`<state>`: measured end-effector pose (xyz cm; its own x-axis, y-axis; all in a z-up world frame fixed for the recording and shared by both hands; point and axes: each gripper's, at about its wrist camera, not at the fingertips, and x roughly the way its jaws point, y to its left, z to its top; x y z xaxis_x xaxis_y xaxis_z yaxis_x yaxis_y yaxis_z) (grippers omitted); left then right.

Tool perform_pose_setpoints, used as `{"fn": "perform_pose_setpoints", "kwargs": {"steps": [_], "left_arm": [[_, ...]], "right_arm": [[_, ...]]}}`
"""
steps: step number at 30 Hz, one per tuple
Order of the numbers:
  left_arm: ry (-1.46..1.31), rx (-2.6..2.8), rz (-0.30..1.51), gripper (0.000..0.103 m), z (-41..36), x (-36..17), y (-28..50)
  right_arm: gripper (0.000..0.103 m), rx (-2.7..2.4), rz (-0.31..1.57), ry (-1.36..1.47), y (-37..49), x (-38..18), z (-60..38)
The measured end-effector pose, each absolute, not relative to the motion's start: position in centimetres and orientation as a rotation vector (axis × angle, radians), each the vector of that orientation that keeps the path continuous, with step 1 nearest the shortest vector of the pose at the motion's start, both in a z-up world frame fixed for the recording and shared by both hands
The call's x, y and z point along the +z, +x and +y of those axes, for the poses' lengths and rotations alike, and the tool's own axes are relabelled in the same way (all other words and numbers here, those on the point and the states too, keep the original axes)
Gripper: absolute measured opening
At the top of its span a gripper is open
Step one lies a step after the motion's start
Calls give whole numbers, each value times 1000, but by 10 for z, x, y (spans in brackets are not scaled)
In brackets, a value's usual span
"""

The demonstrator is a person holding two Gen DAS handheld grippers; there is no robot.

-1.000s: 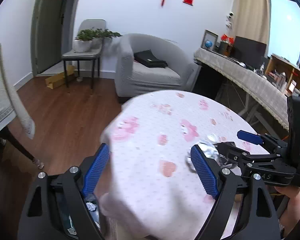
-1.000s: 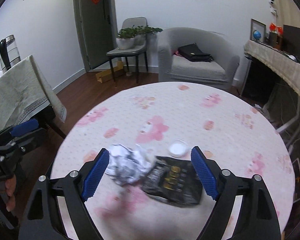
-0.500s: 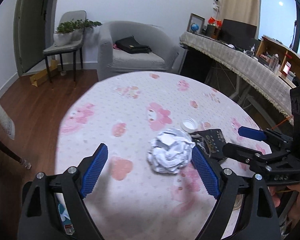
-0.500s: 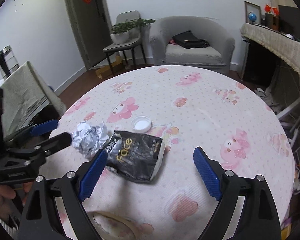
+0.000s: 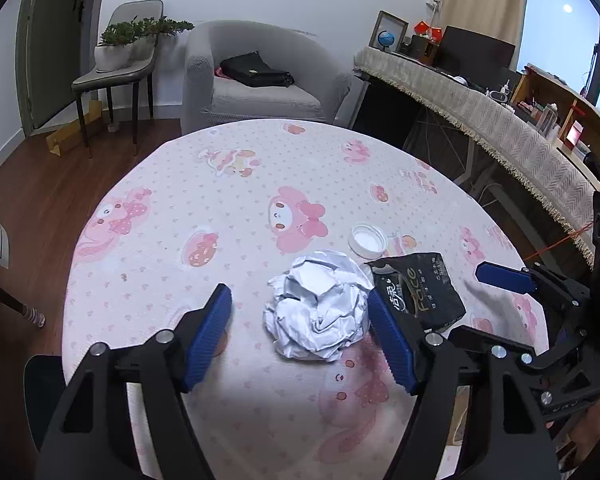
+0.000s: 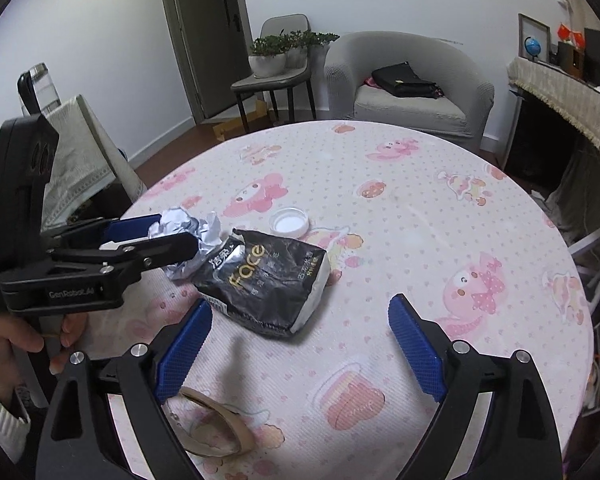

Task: Collect trash
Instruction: 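Grasp the crumpled foil ball with the left tool while the right tool grasps the black Face pack, then carry the foil ball and black Face pack over the teal bin with both tools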

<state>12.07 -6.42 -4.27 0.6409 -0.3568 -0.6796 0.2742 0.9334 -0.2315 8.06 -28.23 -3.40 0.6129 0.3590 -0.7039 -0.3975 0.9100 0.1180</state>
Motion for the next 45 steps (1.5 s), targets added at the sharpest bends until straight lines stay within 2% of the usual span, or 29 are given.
{"fn": "perform_pose_setpoints", "kwargs": {"steps": [1,4,6,33,35,36,45], "left_arm": [[-106,-358,795,70,-65,-42,120],[-102,-355,802,56,-65,-44,120],[-106,-342,798,54,-63,-43,120],[-136,-270,740,53,8,-20,103],[-133,-262,740,53,13,-20,101],[-133,-259,740,53,15,-20,101],[-125,-217,735,53,47,-19,95]], "right_arm": [[91,436,800,-52,81,-34,-282],[91,435,801,-52,81,-33,-280],[91,430,794,-49,82,-32,-278],[91,345,892,-99,103,-45,-221],[80,314,897,-138,104,-47,-216],[78,305,898,-152,103,-47,-214],[75,308,856,-142,106,-35,-196]]}}
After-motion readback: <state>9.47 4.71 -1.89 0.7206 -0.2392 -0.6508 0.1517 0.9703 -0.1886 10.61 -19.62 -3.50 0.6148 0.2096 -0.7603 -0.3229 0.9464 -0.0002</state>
